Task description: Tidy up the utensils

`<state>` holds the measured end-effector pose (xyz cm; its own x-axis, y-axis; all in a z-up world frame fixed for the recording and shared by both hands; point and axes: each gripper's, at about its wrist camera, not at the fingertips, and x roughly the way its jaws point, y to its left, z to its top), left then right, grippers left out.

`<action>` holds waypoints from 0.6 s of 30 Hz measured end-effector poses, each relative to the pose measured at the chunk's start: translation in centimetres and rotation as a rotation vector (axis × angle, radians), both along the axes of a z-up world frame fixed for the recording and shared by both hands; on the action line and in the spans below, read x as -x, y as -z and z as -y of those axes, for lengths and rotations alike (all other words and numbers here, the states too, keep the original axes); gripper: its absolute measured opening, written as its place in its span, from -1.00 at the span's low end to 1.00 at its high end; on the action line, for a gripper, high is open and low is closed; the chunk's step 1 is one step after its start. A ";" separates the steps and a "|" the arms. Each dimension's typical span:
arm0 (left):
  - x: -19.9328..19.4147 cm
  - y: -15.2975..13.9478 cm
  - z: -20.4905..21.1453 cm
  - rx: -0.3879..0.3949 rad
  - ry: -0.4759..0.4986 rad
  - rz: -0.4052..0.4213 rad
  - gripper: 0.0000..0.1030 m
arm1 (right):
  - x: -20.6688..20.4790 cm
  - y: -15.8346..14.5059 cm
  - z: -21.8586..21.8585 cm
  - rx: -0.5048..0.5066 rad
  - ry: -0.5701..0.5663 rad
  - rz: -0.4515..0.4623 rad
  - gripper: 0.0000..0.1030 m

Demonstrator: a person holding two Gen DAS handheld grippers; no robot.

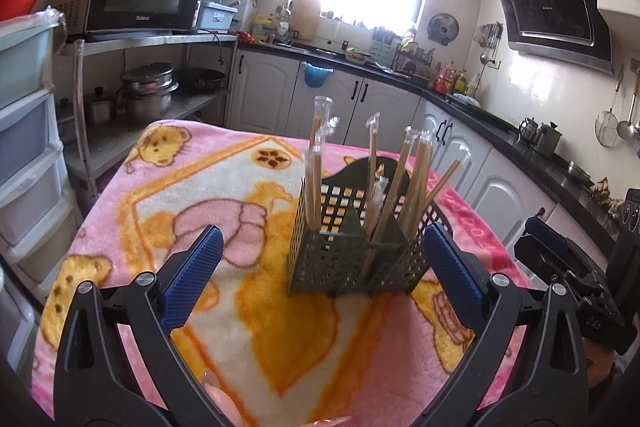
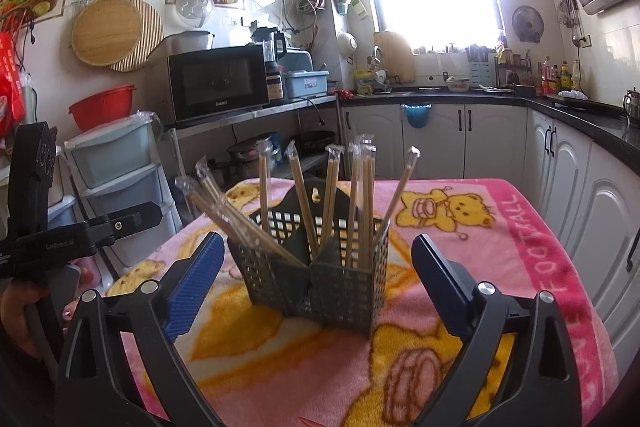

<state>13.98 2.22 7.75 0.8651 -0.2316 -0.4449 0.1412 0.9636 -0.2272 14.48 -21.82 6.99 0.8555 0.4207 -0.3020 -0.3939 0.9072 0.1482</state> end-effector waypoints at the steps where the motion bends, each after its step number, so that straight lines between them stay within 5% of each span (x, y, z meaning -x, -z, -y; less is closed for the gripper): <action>1: 0.1 0.4 0.1 -0.004 -0.001 -0.006 0.79 | 0.2 0.2 0.0 0.002 0.001 -0.005 0.81; 18: 2.2 5.0 1.5 -0.031 0.003 -0.058 0.80 | 2.3 4.7 -0.8 0.064 0.027 -0.085 0.85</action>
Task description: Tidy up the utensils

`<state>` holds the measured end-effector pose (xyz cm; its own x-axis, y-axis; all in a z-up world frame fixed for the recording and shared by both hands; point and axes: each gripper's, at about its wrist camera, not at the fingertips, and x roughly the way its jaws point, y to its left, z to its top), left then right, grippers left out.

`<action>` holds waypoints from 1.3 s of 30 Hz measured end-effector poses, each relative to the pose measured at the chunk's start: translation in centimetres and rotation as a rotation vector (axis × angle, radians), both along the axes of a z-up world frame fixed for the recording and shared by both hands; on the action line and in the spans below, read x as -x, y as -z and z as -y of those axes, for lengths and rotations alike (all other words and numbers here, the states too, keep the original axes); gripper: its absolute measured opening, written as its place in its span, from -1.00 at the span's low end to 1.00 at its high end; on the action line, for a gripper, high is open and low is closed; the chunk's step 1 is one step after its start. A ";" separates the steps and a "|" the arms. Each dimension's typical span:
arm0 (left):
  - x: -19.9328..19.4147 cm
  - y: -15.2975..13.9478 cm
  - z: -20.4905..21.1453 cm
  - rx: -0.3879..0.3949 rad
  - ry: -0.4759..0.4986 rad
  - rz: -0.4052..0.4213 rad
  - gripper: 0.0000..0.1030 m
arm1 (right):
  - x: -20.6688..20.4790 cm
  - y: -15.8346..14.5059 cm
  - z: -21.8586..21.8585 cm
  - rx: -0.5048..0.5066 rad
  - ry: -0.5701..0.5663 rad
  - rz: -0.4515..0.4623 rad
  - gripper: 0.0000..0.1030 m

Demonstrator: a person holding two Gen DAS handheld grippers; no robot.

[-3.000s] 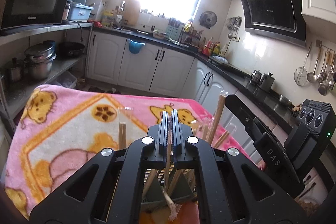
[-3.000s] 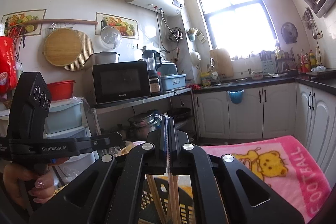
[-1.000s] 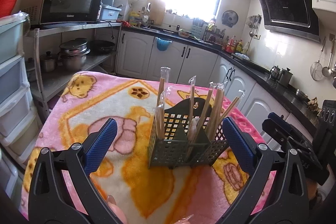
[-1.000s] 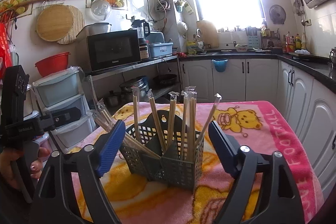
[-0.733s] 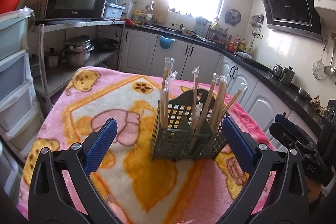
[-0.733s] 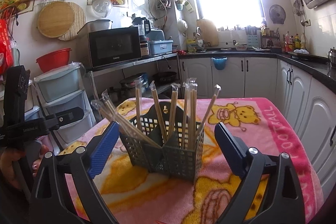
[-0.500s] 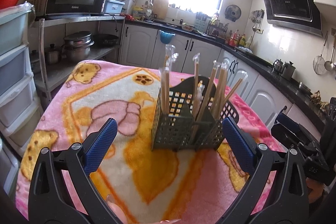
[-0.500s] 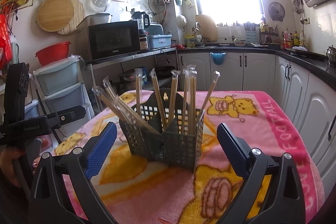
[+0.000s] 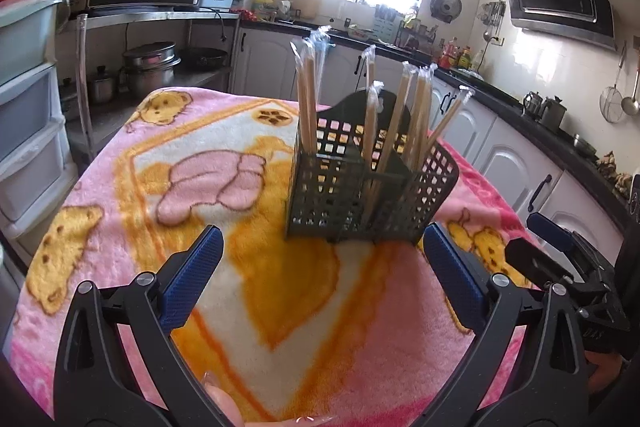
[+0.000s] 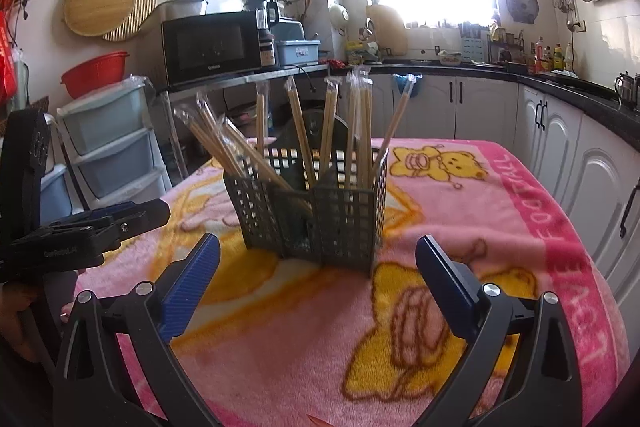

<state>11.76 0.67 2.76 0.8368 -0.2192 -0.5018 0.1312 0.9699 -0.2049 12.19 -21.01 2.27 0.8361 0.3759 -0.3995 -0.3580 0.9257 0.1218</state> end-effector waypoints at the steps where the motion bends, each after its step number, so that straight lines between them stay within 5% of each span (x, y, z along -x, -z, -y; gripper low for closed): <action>1: 0.1 0.2 0.1 -0.001 0.001 0.001 0.80 | 0.1 0.3 0.0 0.003 0.003 -0.002 0.85; 17: 1.6 1.9 1.6 -0.038 -0.026 0.093 0.80 | 1.8 1.8 0.7 0.006 0.050 0.122 0.87; 28: 3.5 1.7 2.1 -0.084 -0.056 0.255 0.80 | 4.6 1.2 1.0 -0.040 0.084 0.316 0.87; 39: 4.5 1.9 2.7 -0.110 -0.058 0.317 0.80 | 5.6 1.5 1.4 -0.065 0.119 0.349 0.87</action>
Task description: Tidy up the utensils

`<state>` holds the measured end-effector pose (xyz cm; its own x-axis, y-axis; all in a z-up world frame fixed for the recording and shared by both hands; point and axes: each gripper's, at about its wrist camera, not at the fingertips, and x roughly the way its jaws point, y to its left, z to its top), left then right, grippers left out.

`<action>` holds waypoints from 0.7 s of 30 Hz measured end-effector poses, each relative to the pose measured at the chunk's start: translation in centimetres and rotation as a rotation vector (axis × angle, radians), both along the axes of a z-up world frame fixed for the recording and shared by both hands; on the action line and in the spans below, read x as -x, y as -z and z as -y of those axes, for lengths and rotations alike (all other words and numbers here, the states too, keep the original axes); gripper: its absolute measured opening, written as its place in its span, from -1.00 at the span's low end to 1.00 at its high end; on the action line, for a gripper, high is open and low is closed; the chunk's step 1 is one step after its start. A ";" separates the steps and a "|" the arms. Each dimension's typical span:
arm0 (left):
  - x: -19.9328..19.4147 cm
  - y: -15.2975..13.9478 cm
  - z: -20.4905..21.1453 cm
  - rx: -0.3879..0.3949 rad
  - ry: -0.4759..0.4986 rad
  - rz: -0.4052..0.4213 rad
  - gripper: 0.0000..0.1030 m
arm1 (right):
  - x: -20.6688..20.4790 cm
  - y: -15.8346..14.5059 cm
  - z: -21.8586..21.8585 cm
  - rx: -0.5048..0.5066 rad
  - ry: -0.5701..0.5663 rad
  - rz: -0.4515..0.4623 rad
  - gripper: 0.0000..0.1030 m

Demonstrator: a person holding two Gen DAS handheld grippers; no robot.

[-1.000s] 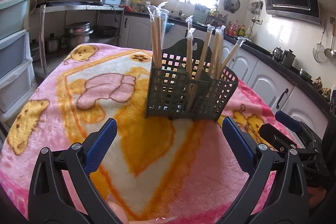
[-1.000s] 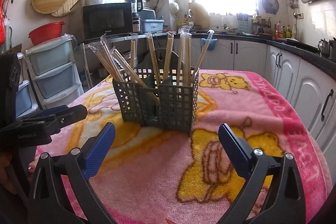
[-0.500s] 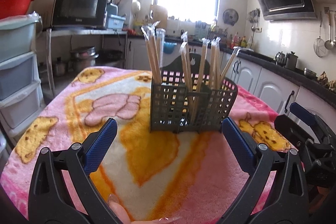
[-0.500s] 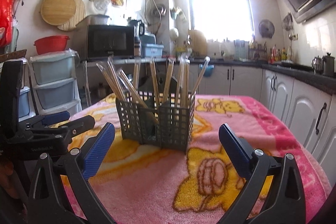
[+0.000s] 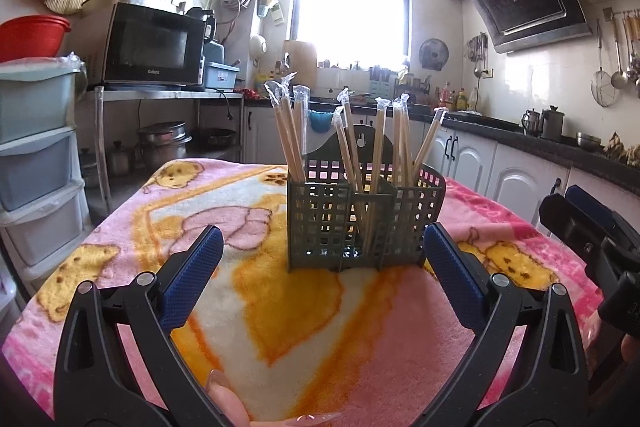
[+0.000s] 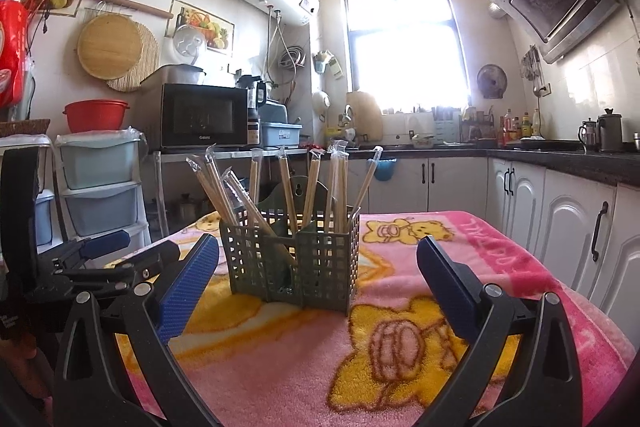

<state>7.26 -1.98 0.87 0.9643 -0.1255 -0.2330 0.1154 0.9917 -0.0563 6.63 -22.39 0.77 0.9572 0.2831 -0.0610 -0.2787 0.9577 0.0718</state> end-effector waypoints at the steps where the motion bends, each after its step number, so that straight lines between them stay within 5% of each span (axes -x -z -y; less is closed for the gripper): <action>1: 0.0 0.0 0.0 0.001 0.000 0.001 0.80 | -0.1 0.0 0.0 -0.001 0.000 -0.005 0.87; 21: 0.1 0.1 -0.1 0.010 0.000 0.001 0.80 | -0.3 0.2 -0.1 0.003 0.002 -0.015 0.87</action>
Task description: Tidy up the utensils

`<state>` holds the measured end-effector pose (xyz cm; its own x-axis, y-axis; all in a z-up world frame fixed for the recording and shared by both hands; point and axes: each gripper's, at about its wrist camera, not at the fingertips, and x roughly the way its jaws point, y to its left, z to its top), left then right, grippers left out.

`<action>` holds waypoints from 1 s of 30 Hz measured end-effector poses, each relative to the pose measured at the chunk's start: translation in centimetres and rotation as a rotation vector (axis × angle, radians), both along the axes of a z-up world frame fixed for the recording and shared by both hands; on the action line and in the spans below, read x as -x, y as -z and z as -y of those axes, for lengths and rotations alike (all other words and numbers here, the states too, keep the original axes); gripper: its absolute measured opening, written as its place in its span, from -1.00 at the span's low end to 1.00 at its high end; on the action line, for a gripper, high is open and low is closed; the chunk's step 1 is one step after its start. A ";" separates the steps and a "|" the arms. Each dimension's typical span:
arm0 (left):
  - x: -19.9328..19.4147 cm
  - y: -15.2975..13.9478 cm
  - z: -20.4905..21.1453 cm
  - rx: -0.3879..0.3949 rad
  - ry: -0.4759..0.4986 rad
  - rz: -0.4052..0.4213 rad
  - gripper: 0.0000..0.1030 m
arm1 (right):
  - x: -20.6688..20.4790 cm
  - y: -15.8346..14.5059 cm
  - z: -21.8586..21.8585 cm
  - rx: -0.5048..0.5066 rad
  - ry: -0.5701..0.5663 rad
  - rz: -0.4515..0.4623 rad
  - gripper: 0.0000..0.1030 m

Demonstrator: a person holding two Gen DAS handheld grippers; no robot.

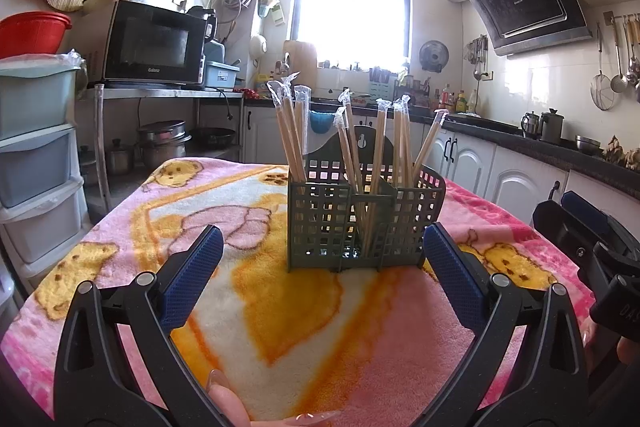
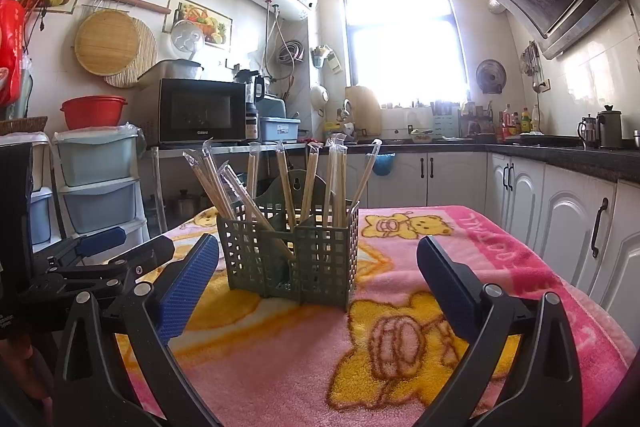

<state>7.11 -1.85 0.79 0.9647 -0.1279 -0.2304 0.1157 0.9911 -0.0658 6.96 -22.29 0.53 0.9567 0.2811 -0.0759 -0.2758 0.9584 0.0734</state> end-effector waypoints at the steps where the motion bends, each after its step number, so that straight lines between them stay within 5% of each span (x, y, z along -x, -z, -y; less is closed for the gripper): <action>1: 0.0 0.0 0.0 0.000 -0.001 0.000 0.80 | 0.0 0.0 0.0 0.000 0.001 0.000 0.87; 30: 0.0 0.1 0.0 0.008 -0.005 -0.004 0.80 | 0.0 0.1 0.0 0.001 0.002 0.001 0.87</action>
